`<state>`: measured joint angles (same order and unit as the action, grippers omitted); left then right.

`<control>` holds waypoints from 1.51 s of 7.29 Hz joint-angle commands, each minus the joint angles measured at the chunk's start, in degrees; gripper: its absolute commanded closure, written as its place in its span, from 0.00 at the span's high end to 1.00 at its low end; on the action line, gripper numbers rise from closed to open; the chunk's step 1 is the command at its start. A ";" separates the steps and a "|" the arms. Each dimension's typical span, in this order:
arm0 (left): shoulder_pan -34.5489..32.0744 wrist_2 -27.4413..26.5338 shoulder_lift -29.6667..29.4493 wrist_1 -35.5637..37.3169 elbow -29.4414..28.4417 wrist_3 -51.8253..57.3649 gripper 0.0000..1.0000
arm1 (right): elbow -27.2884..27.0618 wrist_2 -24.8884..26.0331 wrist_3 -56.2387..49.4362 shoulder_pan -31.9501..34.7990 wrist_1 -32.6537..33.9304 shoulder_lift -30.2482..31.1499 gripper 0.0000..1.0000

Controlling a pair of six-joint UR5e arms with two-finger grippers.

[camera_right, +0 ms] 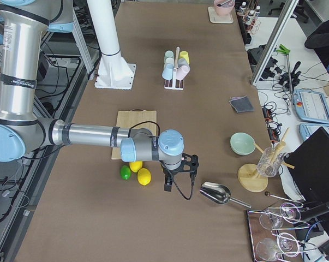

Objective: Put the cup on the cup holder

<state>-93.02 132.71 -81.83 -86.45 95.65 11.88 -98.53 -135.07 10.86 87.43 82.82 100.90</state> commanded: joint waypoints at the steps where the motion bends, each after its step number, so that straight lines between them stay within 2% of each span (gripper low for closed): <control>1: -0.05 -0.26 0.00 -0.03 -0.11 0.07 0.98 | -4.54 1.11 -0.75 -0.24 7.66 -0.27 1.00; 2: -0.05 -0.26 0.09 -0.03 -0.28 -0.02 0.98 | -6.83 3.39 -0.75 -0.24 9.71 -0.44 1.00; 5: 0.04 0.09 0.00 -0.29 -0.99 -0.02 0.98 | -6.85 2.88 -1.19 2.73 10.78 0.25 1.00; 11: -0.05 0.26 0.00 -0.47 -0.73 -0.02 0.98 | -6.94 3.15 -1.10 3.10 10.78 0.96 1.00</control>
<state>-93.03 132.85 -81.83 -86.92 94.85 11.87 -105.46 -131.90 9.72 90.52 93.60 101.66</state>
